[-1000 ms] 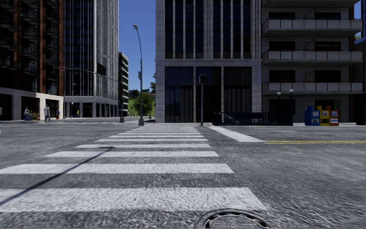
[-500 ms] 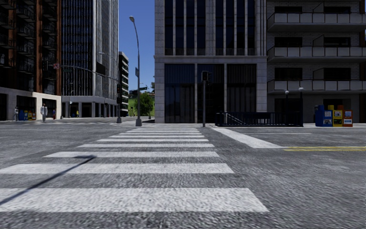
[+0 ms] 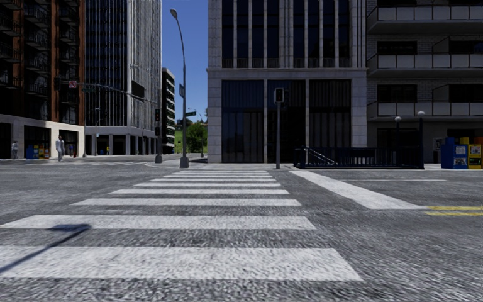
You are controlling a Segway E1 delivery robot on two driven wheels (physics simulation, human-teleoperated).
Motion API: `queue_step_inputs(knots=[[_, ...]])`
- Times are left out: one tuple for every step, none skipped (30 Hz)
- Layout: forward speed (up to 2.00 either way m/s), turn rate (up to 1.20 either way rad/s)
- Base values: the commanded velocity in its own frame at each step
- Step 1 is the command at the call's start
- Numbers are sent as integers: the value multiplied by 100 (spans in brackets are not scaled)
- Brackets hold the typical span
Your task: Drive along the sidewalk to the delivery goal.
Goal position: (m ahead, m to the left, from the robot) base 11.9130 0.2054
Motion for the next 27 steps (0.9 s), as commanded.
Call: queue_step_inputs(knots=[[200, 0], [200, 0], [200, 0], [200, 0], [200, 0], [200, 0], [200, 0], [200, 0], [200, 0], [200, 0], [200, 0], [200, 0], [200, 0], [200, 0], [200, 0], [200, 0], [200, 0], [200, 0], [200, 0], [200, 0], [200, 0], [200, 0], [200, 0], [200, 0], [200, 0], [200, 0], [200, 0]])
